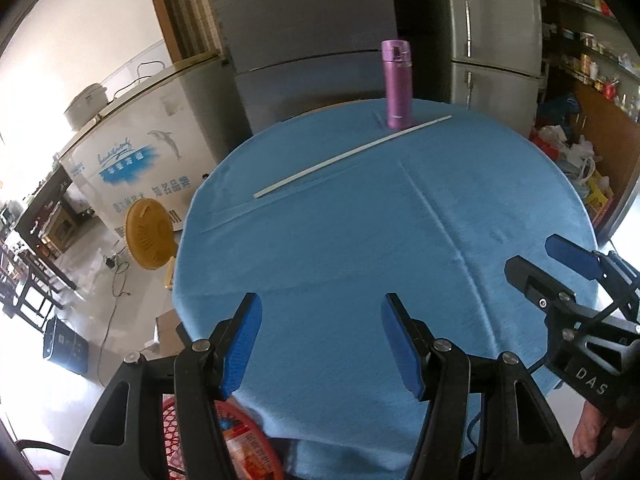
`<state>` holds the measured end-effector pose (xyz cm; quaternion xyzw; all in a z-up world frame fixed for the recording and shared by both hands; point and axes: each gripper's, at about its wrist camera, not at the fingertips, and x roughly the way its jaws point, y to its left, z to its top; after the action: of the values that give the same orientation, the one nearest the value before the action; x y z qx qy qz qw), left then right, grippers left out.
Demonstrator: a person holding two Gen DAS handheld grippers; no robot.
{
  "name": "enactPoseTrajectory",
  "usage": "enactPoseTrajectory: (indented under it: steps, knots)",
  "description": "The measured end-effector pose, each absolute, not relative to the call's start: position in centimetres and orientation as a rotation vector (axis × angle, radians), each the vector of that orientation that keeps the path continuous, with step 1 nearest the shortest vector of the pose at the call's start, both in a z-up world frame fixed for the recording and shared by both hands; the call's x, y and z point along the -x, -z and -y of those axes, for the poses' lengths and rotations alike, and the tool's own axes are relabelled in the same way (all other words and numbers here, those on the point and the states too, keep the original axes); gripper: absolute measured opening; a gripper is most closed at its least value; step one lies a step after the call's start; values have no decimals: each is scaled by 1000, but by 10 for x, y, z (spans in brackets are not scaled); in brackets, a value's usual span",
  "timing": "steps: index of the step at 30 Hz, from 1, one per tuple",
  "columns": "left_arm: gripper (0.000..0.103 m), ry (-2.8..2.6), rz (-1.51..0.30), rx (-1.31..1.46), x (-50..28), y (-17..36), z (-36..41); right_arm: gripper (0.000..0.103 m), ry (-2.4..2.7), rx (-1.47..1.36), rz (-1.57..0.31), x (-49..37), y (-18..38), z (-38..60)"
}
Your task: Collect trash
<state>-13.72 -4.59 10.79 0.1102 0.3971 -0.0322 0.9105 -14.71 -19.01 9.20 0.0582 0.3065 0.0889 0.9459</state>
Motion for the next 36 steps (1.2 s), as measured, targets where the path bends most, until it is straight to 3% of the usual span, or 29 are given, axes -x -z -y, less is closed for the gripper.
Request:
enactPoseTrajectory:
  steps: [13,36]
  knots:
    - [64,88,-802,-258,131,-109,84,65,-95,-159,-609,153,-93,233]
    - [64,65,-709,-178,145,-114,64,65,-36,-133,-571,158,-106,229]
